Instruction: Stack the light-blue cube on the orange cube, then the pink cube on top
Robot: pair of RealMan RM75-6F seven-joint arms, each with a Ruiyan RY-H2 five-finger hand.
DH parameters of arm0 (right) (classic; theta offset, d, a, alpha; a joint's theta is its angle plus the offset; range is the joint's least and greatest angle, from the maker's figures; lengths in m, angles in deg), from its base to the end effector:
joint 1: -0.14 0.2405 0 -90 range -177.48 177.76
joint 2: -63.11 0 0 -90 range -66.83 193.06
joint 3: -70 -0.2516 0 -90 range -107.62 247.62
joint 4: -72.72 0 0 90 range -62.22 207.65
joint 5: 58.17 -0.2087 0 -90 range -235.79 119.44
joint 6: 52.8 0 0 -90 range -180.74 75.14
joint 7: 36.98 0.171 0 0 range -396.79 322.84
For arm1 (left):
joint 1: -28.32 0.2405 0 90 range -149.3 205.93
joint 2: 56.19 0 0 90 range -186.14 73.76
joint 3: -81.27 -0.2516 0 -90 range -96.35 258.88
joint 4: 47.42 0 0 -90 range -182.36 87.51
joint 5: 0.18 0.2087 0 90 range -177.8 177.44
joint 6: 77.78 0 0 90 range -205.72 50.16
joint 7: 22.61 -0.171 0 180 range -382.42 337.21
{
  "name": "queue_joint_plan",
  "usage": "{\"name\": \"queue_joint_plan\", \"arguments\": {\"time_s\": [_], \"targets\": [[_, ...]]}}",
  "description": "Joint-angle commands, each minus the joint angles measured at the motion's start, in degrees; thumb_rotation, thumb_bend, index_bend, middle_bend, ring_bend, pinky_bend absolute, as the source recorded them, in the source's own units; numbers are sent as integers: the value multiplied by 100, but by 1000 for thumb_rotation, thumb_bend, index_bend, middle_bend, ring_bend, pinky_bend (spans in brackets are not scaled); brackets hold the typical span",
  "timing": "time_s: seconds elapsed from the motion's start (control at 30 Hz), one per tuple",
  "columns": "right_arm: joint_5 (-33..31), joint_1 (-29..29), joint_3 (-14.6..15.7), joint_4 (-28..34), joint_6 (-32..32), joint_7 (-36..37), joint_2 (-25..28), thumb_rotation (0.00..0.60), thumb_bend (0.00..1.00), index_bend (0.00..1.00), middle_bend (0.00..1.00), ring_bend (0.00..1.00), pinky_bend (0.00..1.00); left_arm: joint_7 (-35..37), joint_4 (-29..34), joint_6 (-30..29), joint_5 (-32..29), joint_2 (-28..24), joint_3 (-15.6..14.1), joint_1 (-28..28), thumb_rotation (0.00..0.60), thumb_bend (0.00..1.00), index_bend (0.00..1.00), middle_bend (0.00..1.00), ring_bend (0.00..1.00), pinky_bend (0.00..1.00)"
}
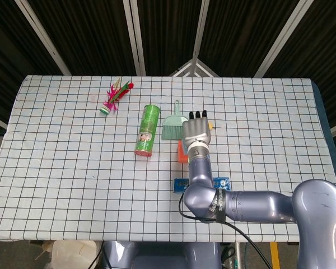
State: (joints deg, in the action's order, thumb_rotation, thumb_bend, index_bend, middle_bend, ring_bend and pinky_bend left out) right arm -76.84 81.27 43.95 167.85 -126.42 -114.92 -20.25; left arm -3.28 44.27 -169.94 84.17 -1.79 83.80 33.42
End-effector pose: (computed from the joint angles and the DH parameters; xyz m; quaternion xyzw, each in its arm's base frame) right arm 0.0070 -0.4176 0.0212 0.7298 -0.3809 0.1133 0.5563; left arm -0.3415 0.1491 0.2348 -0.4975 -0.4377 -0.4212 0.6193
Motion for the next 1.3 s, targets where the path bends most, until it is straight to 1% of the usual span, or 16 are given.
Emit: {"name": "queue_joint_plan", "arguments": {"time_s": [0.03, 1.2, 1.3], "targets": [[-8, -4, -10, 6, -10, -21, -4, 600, 472, 555, 78, 25, 15, -1, 2, 0, -1, -1, -1, 2, 600, 161, 108, 0, 0, 0], [-14, -143, -95, -9, 12, -107, -32, 600, 473, 555, 78, 25, 15, -43, 24, -4, -24, 6, 11, 2, 600, 161, 108, 0, 0, 0], [-6, -141, -109, -4, 12, -110, -35, 600, 472, 536, 78, 25, 15, -55, 29, 4, -23, 7, 8, -1, 600, 161, 108, 0, 0, 0]]}}
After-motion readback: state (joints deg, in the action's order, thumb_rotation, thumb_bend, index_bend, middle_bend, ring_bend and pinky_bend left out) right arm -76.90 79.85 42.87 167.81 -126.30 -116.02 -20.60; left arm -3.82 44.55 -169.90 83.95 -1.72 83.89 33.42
